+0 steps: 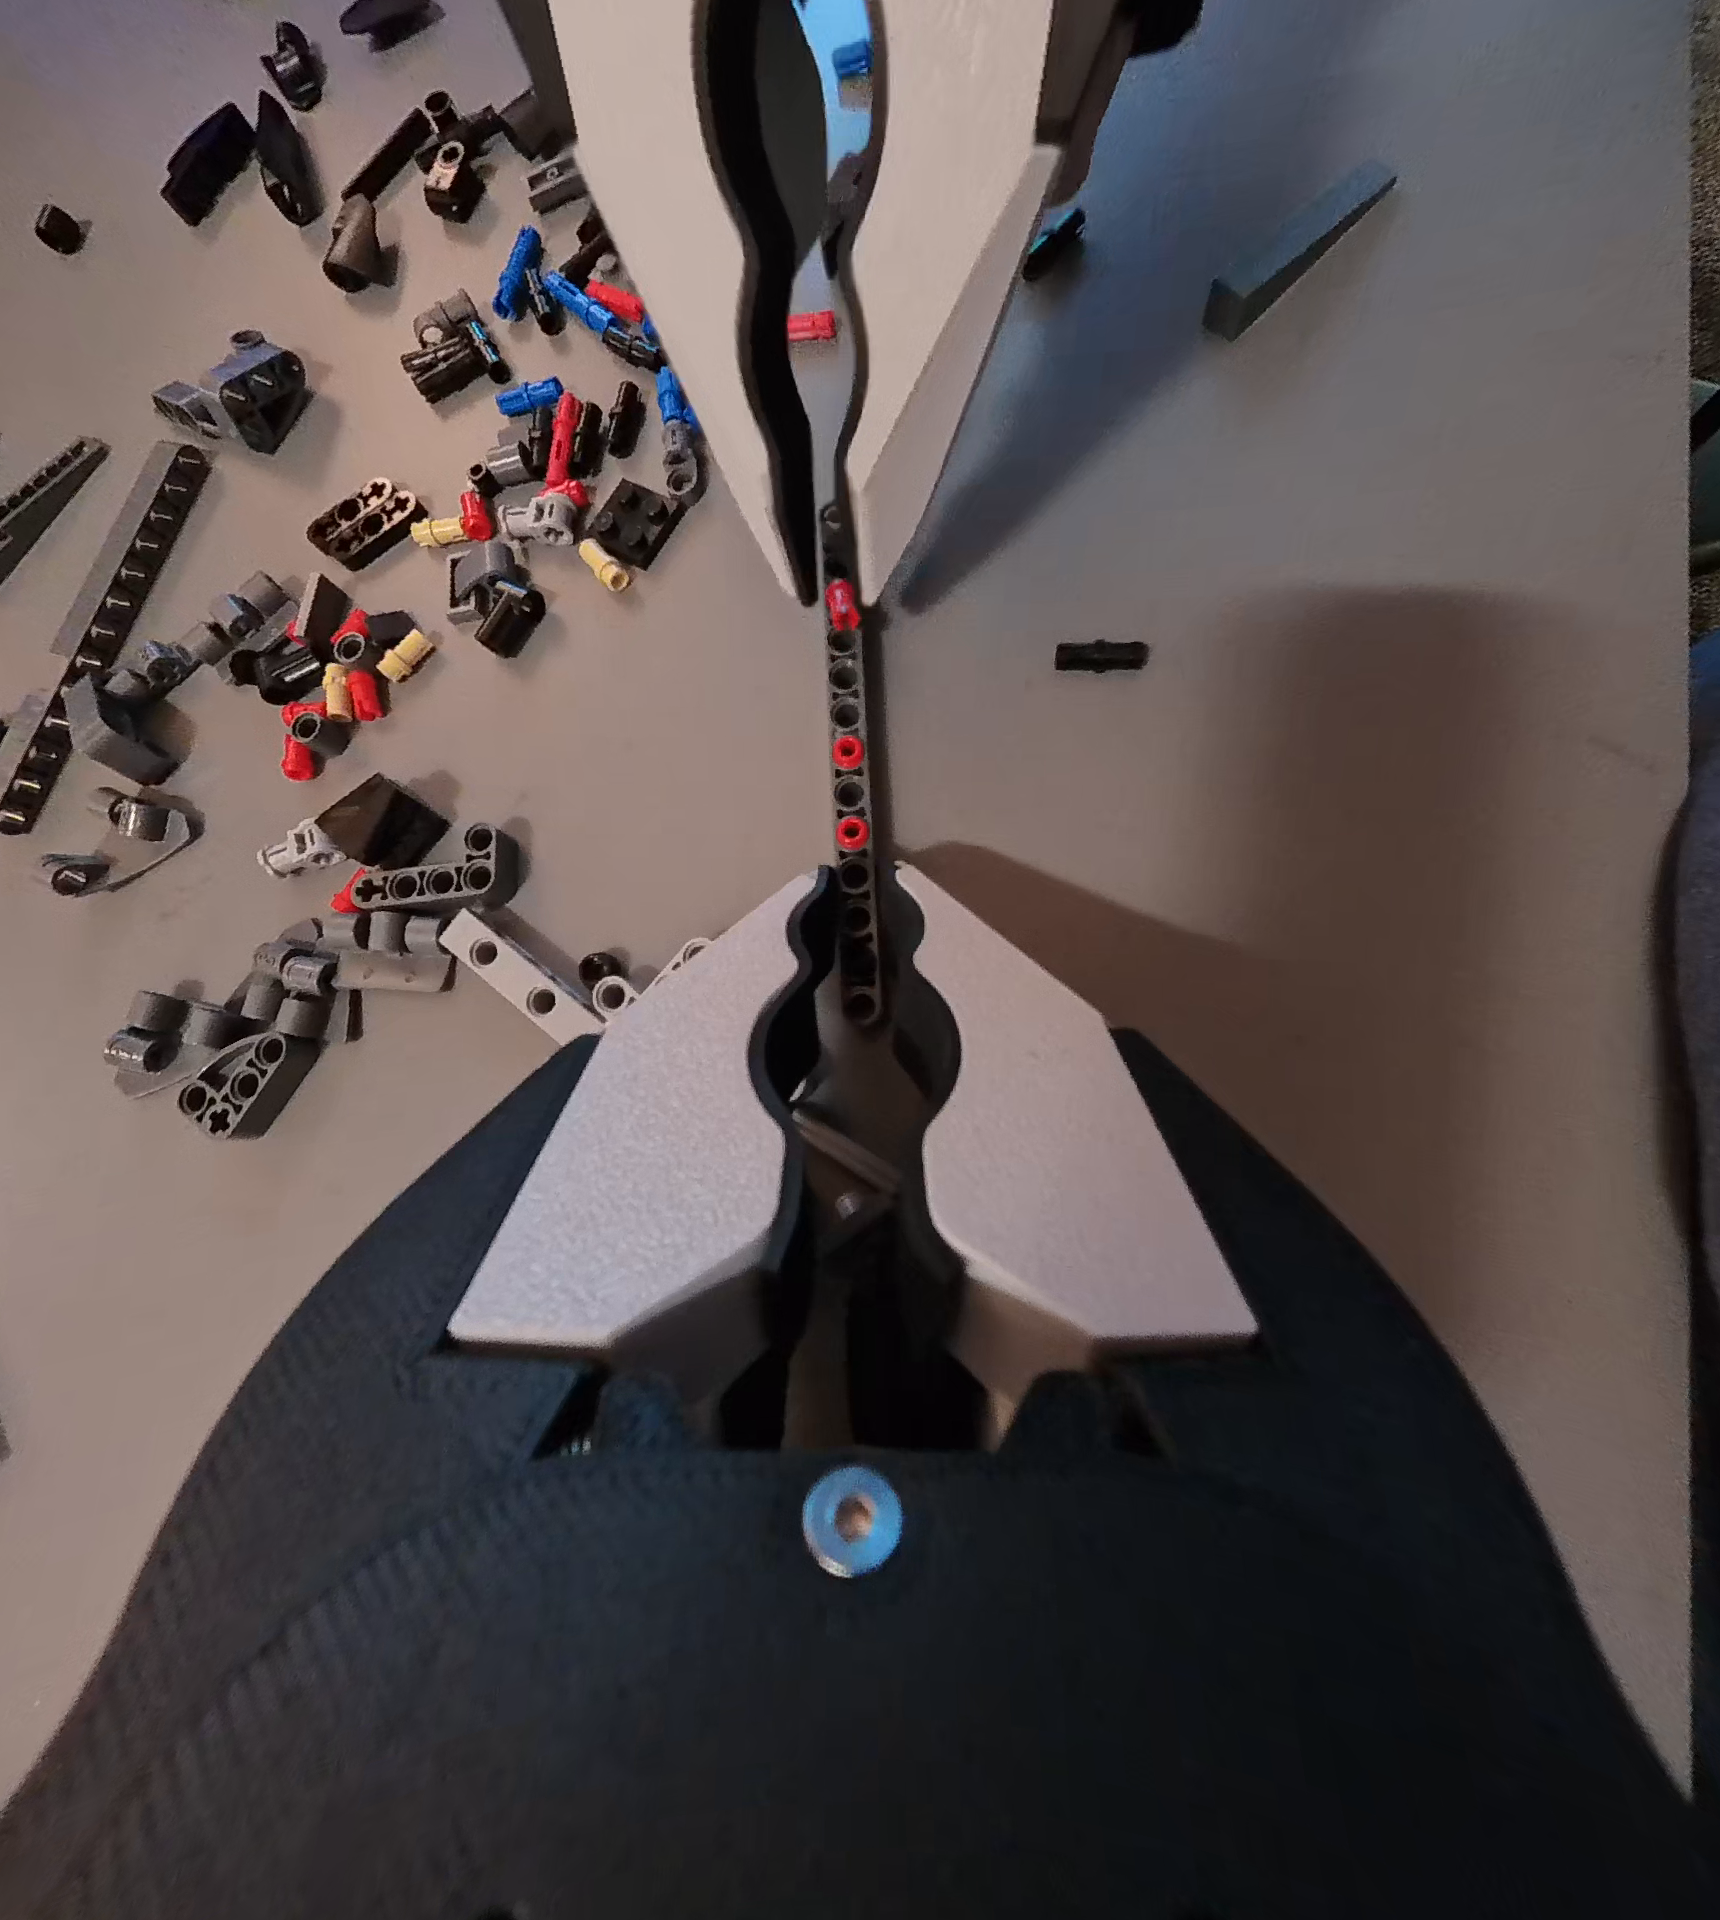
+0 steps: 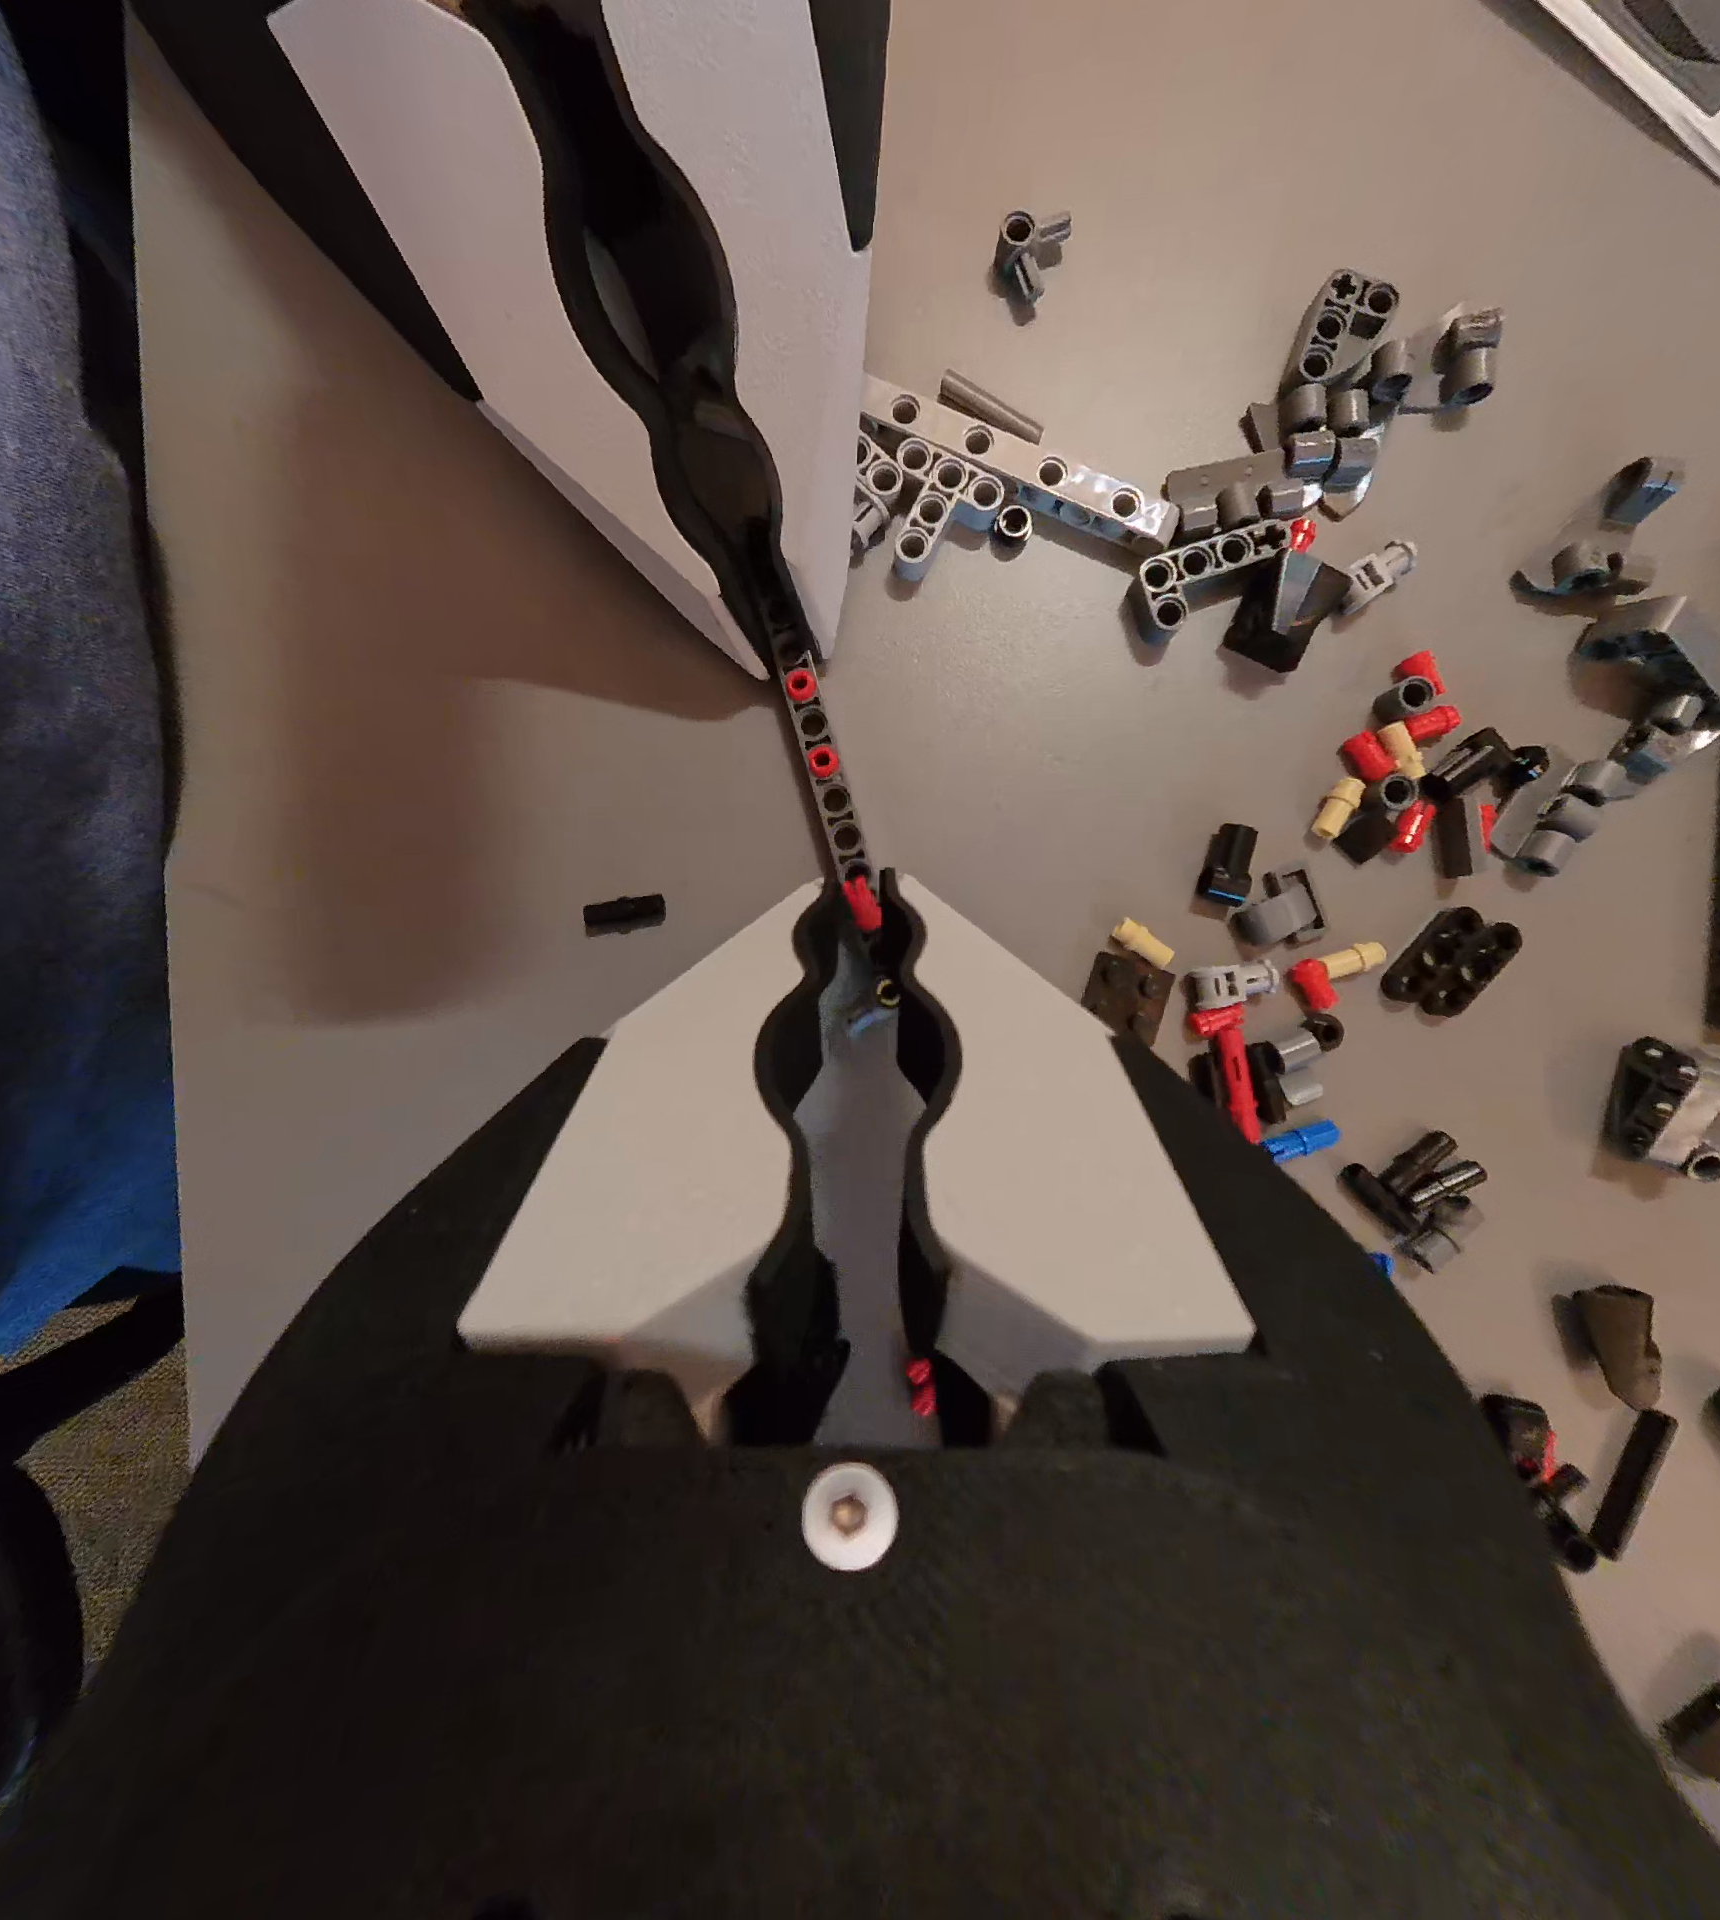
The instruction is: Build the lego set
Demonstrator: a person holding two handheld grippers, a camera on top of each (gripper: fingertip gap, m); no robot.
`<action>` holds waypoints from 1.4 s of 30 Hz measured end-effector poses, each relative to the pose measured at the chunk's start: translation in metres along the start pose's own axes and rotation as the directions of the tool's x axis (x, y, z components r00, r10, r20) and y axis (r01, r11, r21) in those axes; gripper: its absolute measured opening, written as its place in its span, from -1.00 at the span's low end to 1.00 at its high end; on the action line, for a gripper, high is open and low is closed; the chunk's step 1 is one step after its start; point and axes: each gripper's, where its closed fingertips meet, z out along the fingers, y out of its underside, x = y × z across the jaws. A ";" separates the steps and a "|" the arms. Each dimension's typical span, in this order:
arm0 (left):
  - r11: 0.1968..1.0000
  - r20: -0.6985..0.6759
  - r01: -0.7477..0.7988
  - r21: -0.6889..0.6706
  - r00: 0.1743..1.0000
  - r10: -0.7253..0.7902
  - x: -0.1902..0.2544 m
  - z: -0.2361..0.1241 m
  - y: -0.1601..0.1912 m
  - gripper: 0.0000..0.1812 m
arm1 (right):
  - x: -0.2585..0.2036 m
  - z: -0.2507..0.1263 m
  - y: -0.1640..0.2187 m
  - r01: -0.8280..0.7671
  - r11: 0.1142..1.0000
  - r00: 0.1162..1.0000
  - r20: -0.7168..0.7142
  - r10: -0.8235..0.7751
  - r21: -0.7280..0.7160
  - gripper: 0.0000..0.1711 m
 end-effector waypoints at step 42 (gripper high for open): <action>0.872 0.321 -0.447 0.201 0.870 0.373 0.008 -0.035 -0.071 -0.92 | -0.030 -0.038 -0.050 -0.321 0.935 0.840 0.501 0.207 0.152 -1.00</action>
